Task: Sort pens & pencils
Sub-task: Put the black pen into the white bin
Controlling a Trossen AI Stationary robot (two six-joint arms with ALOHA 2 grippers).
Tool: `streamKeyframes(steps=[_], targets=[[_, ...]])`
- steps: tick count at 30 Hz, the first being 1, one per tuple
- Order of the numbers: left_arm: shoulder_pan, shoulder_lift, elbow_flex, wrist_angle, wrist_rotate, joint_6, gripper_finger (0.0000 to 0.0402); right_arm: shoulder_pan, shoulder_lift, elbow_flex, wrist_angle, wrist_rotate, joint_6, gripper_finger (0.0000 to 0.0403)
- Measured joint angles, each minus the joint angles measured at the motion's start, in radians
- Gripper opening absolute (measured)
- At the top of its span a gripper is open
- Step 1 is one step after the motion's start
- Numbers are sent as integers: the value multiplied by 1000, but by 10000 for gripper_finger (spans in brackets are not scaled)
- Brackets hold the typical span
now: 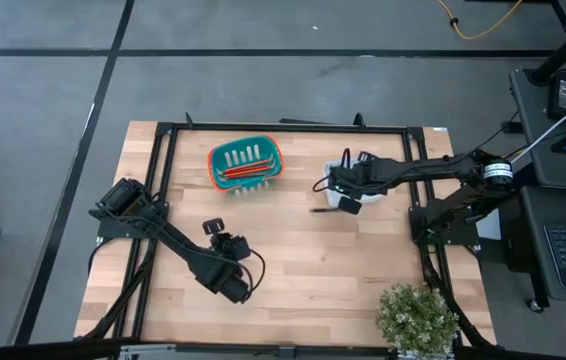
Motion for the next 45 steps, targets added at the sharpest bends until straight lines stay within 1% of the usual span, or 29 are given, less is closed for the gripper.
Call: streamKeyframes(steps=[4, 7, 11, 13, 17, 21, 24, 29, 33, 37, 45], targets=[[0, 0, 0, 0, 0, 0, 50, 13, -1, 61, -52, -57, 70, 156], [0, 0, 0, -1, 0, 1, 50, 42, -2, 120, -75, -150, 115, 155], [-5, 0, 0, 0, 0, -1, 50, 116, -2, 172, -48, -288, 166, 157], [-11, 0, 0, 0, 0, 0, 50, 166, -2, 179, 7, -332, 176, 158], [-24, 0, 0, 0, 0, 0, 50, 268, 9, 179, 100, -363, 151, 156], [-30, 0, 0, 0, 0, 0, 50, 314, 63, 179, 123, -375, 141, 153], [-29, 0, 0, 2, -4, 0, 50, 315, 127, 179, 124, -416, 101, 153], [-29, 0, 0, 2, -6, 0, 50, 287, 224, 179, 131, -422, 3, 152], [-28, 0, 0, 2, -7, 0, 50, 254, 275, 179, 148, -434, -47, 152], [-20, 0, 0, 2, -12, 6, 50, 220, 292, 178, 154, -438, -83, 152], [-5, 0, 0, 0, -16, 11, 50, 178, 286, 179, 183, -437, -94, 152]])
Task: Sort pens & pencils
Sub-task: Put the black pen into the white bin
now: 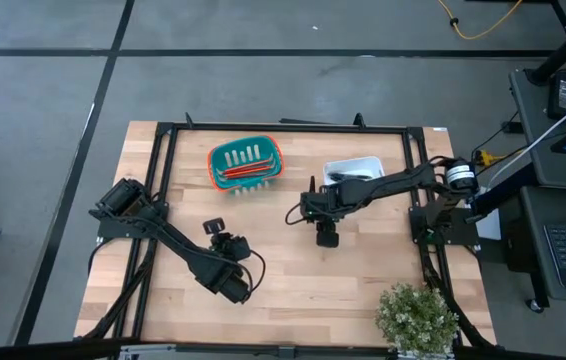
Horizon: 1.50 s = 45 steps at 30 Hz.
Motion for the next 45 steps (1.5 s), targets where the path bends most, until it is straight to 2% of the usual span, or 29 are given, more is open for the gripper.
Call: streamKeyframes(steps=[13, 26, 32, 38, 41, 45], targets=[[1, 0, 0, 6, -6, 15, 50, -91, 0, 0, 10, -4, -19, 152], [0, 0, 0, 19, -7, 22, 50, -90, 40, -7, 38, -22, -11, 152], [0, 0, 0, 23, -7, 23, 50, -90, 90, -13, 68, -104, -1, 152], [-2, 0, 0, 23, -8, 25, 50, -91, 104, -10, 71, -114, 12, 152], [-3, 0, 0, 23, -9, 25, 50, -83, 106, 0, 62, -112, 15, 141], [-3, 0, 0, 23, -9, 25, 50, -63, 108, 9, 56, -91, 11, 96]])
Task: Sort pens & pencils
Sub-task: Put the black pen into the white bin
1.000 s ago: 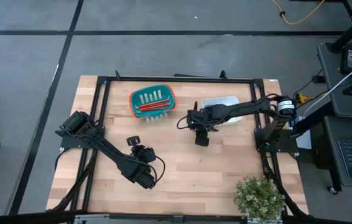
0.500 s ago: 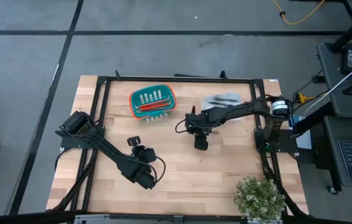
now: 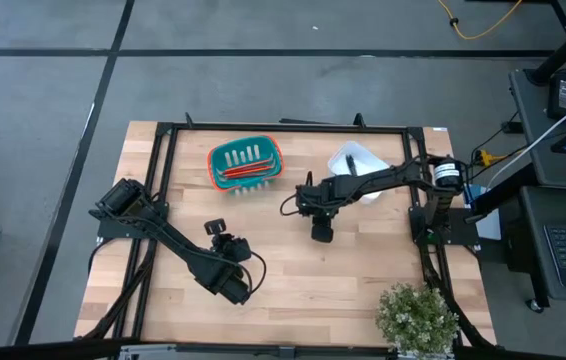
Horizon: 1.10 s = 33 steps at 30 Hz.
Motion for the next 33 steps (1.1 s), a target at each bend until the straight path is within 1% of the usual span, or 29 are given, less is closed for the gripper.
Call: streamKeyframes(steps=[5, 7, 9, 12, 15, 21, 24, 28, 33], targets=[[0, 0, 0, 0, 0, 0, 50, 20, 1, 3, 8, 0, 7, 30], [0, 0, 0, 0, 0, 0, 50, 27, 2, 3, 14, -6, 24, 17], [0, 0, 0, 0, 0, 0, 50, 34, 3, 7, 16, -23, 32, 14], [0, 0, 0, 1, -1, 0, 50, 47, 6, 19, 32, -76, 55, 22], [0, 0, 0, 2, -1, 0, 50, 56, 6, 35, 36, -131, 83, 43], [-1, 0, 0, 2, -1, -1, 50, 62, 6, 64, 42, -127, 157, 95], [-1, 0, 0, 2, -1, -1, 50, 72, 5, 82, 16, -65, 209, 109], [-1, 0, 0, 2, -1, -1, 50, 89, 5, 97, -78, 43, 287, 111], [-1, 0, -2, 0, -1, -1, 50, 102, 4, 97, -172, 89, 409, 106]])
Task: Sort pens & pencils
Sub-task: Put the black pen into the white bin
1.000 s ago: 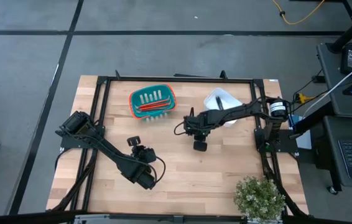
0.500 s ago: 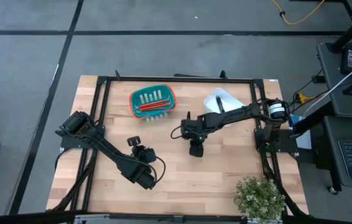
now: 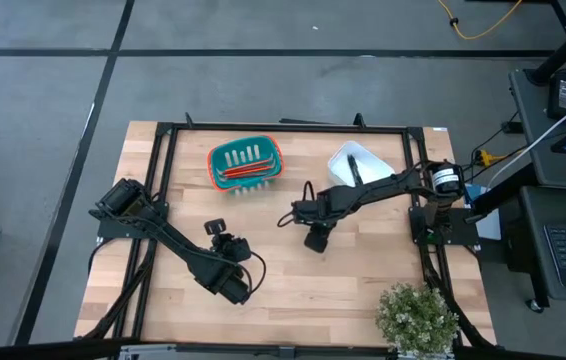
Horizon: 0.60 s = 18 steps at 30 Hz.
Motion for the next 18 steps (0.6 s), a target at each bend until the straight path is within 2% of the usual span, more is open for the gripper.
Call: streamKeyframes(steps=[12, 18], targets=[[0, 0, -125, 49, 28, -31, 50, -12, -1, 0, 6, 4, 153, 112], [0, 0, -133, 58, 26, -29, 50, -20, -3, 0, 6, 6, 220, 113]])
